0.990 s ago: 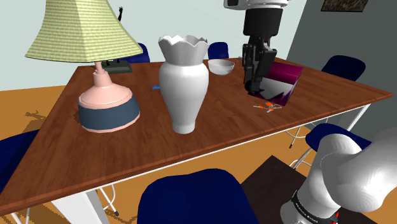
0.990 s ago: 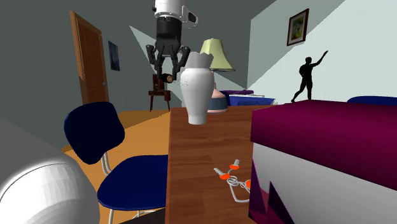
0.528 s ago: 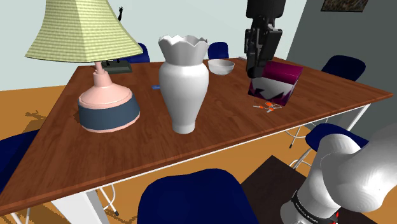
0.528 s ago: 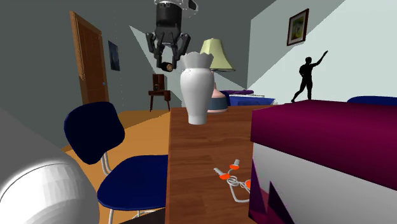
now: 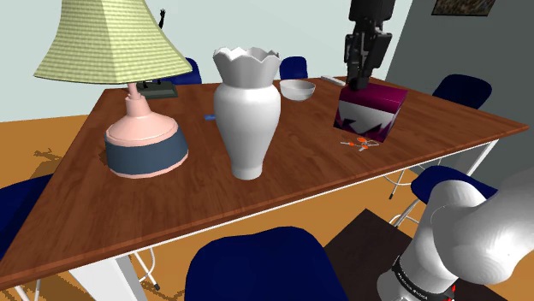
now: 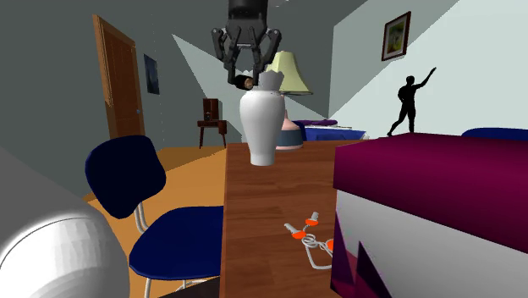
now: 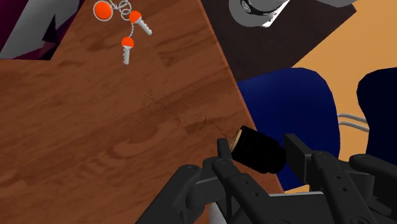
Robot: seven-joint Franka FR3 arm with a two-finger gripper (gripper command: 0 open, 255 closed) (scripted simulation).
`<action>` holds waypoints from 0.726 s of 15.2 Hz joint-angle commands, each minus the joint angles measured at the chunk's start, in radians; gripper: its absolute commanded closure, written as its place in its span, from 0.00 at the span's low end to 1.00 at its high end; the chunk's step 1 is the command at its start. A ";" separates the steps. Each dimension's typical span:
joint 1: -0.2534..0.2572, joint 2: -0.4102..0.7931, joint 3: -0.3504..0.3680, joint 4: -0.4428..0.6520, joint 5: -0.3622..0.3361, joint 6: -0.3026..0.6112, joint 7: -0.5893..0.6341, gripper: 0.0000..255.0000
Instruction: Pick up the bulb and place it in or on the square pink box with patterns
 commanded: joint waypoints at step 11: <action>-0.044 0.065 -0.258 0.095 -0.157 -0.017 -0.335 1.00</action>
